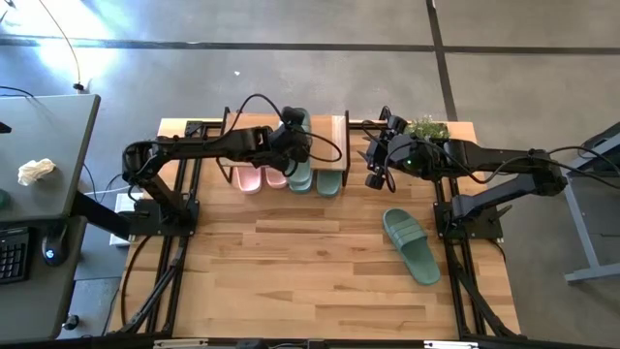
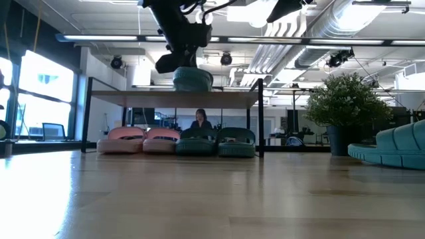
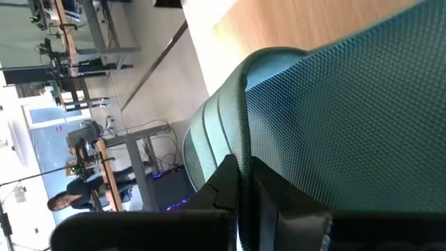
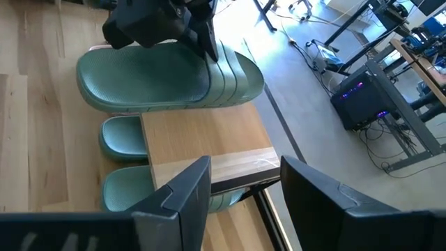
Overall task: Pick and place slides into the shelf
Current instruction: Put the left green slipper on the top shelf
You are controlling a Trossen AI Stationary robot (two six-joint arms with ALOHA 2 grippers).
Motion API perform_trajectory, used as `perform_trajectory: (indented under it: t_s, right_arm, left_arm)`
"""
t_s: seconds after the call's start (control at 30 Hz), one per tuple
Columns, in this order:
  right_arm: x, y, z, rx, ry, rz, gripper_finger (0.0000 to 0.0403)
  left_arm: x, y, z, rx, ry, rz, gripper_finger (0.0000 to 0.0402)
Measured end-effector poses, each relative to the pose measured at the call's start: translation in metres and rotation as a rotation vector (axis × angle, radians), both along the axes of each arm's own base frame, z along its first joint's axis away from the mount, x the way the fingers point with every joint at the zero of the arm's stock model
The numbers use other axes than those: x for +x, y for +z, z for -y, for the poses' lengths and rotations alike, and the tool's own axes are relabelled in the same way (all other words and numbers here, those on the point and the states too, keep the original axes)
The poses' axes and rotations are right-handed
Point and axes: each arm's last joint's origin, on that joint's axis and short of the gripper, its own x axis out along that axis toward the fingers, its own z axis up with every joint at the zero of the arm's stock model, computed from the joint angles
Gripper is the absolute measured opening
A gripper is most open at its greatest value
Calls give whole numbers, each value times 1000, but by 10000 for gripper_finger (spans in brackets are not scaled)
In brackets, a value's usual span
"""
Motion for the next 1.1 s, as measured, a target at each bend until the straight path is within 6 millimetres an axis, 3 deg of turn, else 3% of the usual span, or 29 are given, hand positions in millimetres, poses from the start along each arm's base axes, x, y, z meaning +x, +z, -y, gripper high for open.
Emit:
perform_trajectory:
  t_s: [0.4,0.83,1.1]
  right_arm:
    - [0,0,0,1,0,-5,165]
    - [0,0,0,1,0,-5,165]
    - [0,0,0,6,-4,0,165]
  left_arm:
    - [-7,0,-19,-74,-9,49,2]
    - [-12,-3,-18,-77,43,1,46]
    - [-13,-3,-19,-43,84,-11,28]
